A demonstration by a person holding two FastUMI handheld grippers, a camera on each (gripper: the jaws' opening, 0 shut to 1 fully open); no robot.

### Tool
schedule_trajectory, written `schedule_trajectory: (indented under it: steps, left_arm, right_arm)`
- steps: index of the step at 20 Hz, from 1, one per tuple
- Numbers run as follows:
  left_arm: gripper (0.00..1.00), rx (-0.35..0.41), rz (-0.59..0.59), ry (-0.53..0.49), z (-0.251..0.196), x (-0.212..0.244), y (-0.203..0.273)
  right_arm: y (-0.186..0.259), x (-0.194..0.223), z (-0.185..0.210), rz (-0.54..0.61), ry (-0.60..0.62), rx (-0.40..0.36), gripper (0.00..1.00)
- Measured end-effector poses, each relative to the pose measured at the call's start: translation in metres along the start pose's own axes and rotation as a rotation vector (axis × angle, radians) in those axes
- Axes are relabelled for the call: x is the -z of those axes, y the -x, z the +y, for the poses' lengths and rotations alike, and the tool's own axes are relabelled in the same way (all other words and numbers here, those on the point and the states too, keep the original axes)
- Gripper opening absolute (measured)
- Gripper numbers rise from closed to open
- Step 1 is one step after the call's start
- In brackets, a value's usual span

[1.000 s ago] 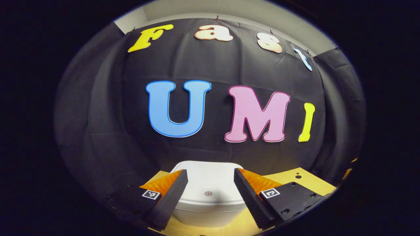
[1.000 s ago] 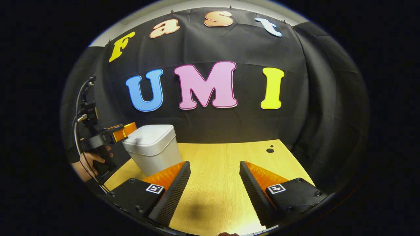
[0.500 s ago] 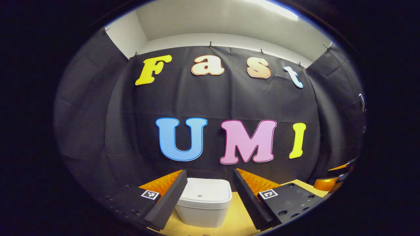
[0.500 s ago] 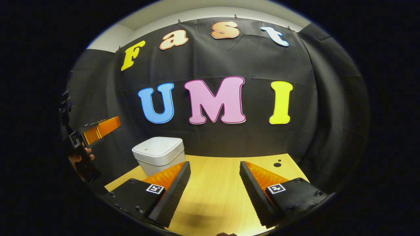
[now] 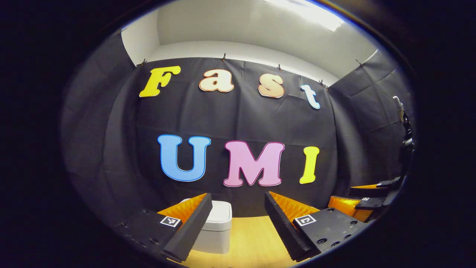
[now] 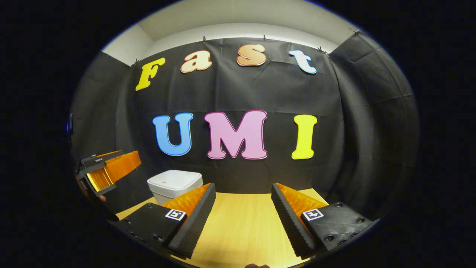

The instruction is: Press the lid of the desktop garbage bin to open it, pick up the crumpled paper on the desktop and throw it into the bin, then pick up the pop can on the desktop and drop it into the bin, and finally close the garbage bin lid.

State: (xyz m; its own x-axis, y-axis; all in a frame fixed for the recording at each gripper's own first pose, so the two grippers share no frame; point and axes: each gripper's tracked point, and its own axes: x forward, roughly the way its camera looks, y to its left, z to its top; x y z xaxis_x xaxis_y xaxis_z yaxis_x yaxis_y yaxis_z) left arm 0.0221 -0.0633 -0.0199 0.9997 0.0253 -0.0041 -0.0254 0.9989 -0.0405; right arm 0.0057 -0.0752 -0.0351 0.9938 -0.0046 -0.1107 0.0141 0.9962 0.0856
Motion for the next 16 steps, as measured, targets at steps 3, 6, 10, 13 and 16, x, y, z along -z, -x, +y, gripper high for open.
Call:
schedule_trajectory:
  steps: [3, 6, 10, 13, 16]
  left_arm:
    - [0.95, 0.006, 0.027, -0.034, 0.015, 0.002, 0.018]
    - [0.95, 0.019, 0.007, -0.005, 0.025, -0.001, 0.034]
    - [0.96, 0.001, -0.003, -0.007, 0.043, -0.002, 0.049]
    - [0.95, 0.025, -0.016, -0.037, 0.044, -0.005, 0.058]
    - [0.95, 0.05, -0.025, -0.066, 0.042, -0.01, 0.066]
  right_arm:
    - [0.016, -0.004, 0.021, -0.011, 0.015, -0.006, 0.97]
    - [0.032, -0.013, 0.028, -0.053, 0.082, 0.006, 0.98]
    - [0.048, -0.006, 0.043, -0.046, 0.057, 0.001, 0.98]
    - [0.06, -0.006, 0.039, -0.039, 0.068, 0.022, 0.97]
    - [0.07, -0.007, 0.043, -0.047, 0.087, 0.032, 0.98]
